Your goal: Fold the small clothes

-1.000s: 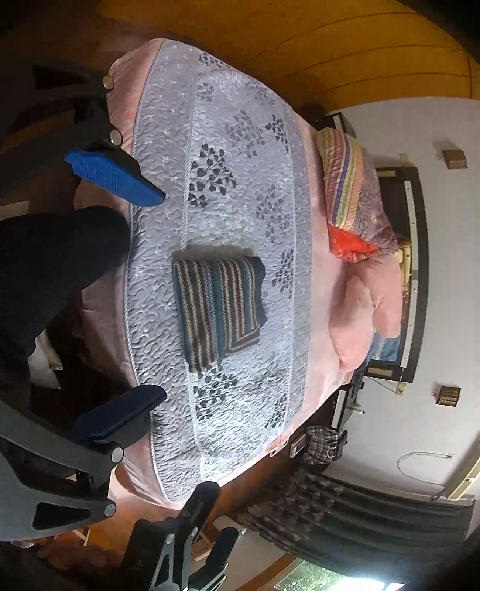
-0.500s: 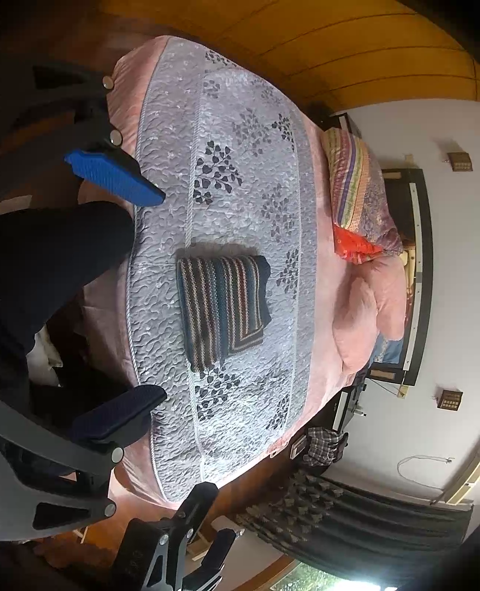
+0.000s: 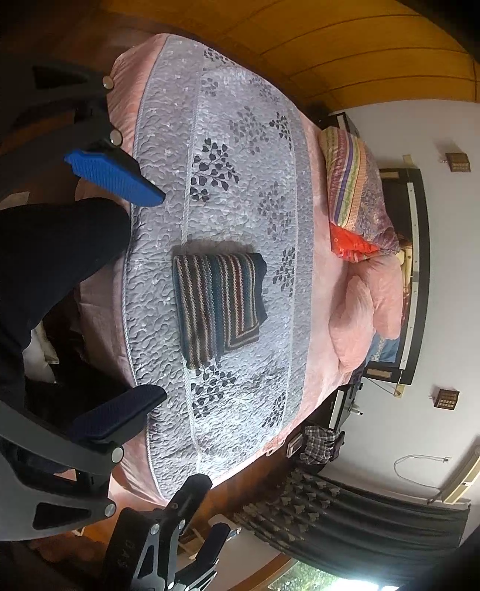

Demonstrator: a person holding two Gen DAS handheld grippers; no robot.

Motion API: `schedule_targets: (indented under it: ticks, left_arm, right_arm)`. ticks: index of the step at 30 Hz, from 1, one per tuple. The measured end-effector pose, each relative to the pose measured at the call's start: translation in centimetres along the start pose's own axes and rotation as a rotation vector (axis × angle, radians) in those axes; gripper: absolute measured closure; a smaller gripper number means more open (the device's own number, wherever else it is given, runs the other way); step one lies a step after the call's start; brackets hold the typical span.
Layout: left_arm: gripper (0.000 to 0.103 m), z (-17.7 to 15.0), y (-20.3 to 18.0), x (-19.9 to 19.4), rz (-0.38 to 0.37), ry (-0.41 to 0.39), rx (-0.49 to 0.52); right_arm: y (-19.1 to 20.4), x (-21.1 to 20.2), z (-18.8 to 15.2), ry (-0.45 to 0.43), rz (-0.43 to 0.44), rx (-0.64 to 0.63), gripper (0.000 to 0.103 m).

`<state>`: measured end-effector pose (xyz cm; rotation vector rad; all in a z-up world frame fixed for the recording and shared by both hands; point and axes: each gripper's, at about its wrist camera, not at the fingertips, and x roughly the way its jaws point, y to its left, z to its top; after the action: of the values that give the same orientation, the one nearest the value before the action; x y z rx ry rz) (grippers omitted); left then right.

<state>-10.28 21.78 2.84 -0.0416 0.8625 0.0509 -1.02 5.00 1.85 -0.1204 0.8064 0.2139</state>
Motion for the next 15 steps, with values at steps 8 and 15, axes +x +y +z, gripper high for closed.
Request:
schedule_targets:
  ticks: [8, 15]
  left_arm:
    - [0.006, 0.07, -0.29, 0.23, -0.003, -0.003, -0.008]
    - [0.006, 0.10, -0.34, 0.28, -0.005, 0.000, -0.011]
  right_arm:
    - [-0.23, 0.14, 0.09, -0.011, 0.001, 0.008, 0.003]
    - [0.11, 0.45, 0.15, -0.008, 0.005, 0.004, 0.003]
